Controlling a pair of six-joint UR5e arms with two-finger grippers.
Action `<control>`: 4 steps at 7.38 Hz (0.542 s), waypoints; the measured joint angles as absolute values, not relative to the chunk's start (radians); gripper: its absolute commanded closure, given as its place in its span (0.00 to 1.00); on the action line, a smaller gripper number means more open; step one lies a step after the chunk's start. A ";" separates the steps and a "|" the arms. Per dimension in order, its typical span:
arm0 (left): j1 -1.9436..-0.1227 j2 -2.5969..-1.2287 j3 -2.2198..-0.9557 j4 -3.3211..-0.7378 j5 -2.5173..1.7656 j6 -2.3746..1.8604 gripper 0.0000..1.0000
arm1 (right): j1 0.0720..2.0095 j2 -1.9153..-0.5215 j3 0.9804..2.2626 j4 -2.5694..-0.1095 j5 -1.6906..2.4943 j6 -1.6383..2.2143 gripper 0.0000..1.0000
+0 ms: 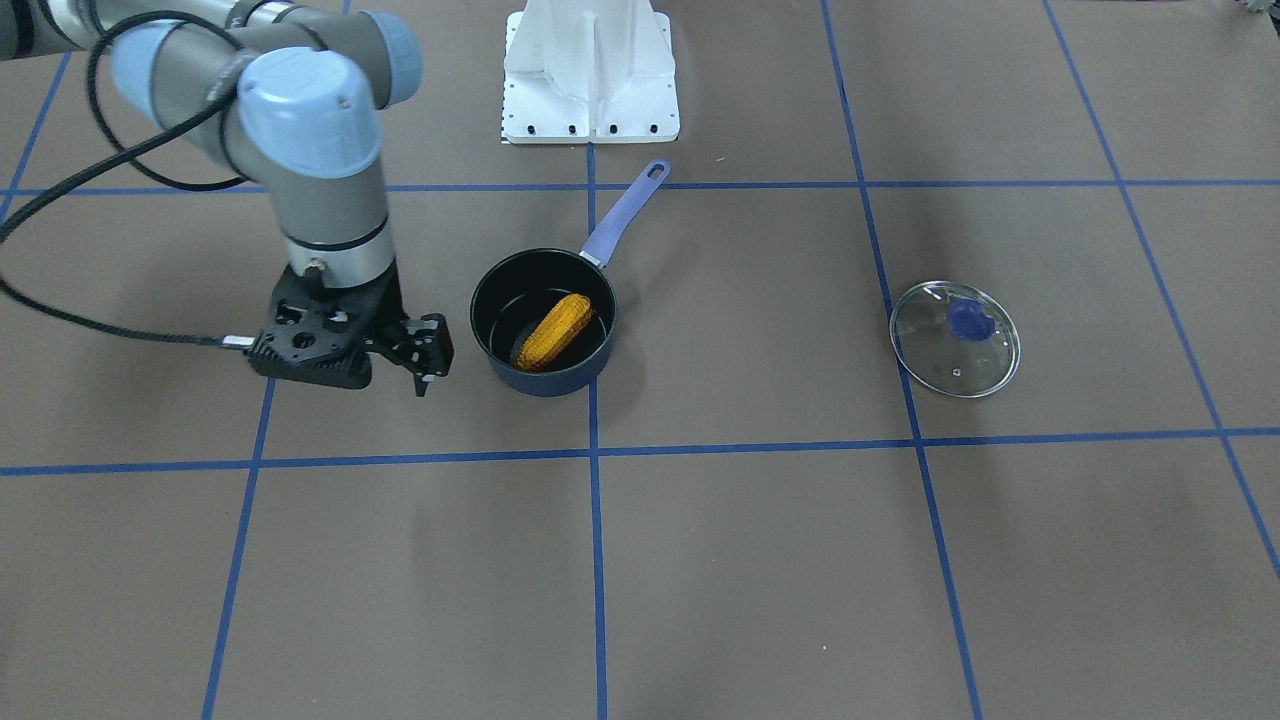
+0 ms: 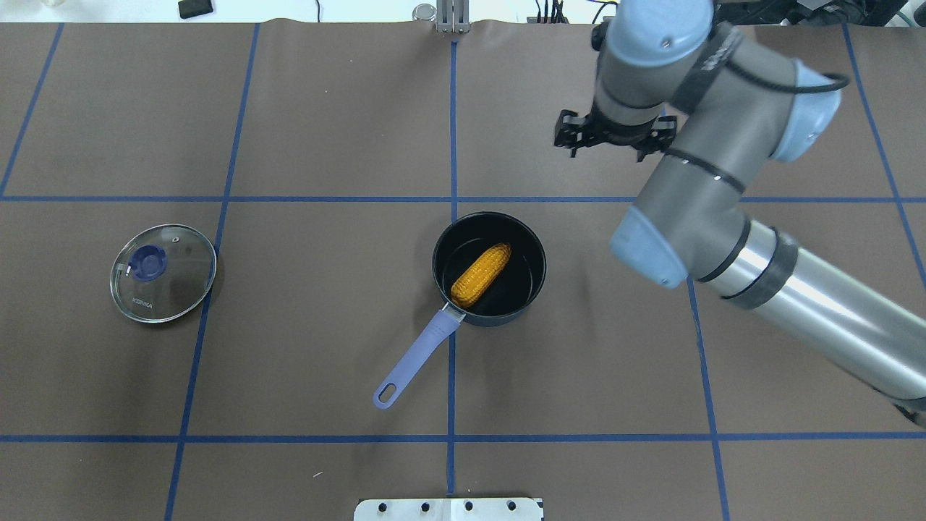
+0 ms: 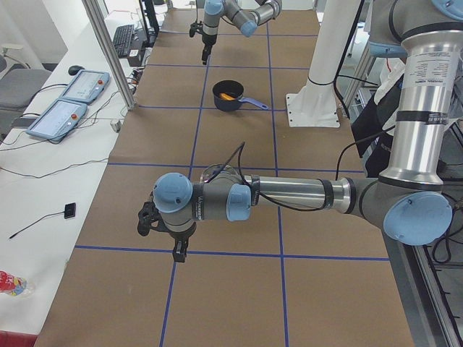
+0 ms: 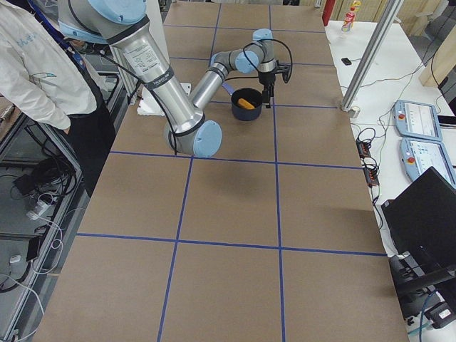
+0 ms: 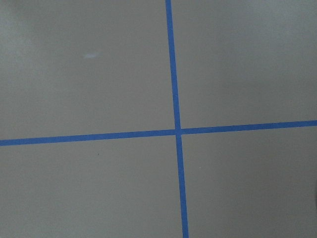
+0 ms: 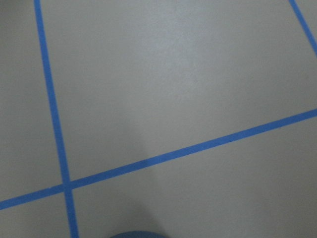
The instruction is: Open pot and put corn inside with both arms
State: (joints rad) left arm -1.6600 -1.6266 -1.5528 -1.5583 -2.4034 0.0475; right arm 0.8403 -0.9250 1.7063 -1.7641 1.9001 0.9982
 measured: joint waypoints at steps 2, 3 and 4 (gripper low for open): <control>-1.654 -1.574 -1.561 -1.561 -2.382 0.031 0.02 | 1.014 -1.033 1.707 -1.764 2.015 0.648 0.00; -1.653 -1.556 -1.566 -1.562 -2.381 0.033 0.02 | 1.092 -1.088 1.705 -1.764 2.058 0.500 0.00; -1.647 -1.547 -1.570 -1.563 -2.378 0.034 0.02 | 1.177 -1.151 1.703 -1.765 2.112 0.344 0.00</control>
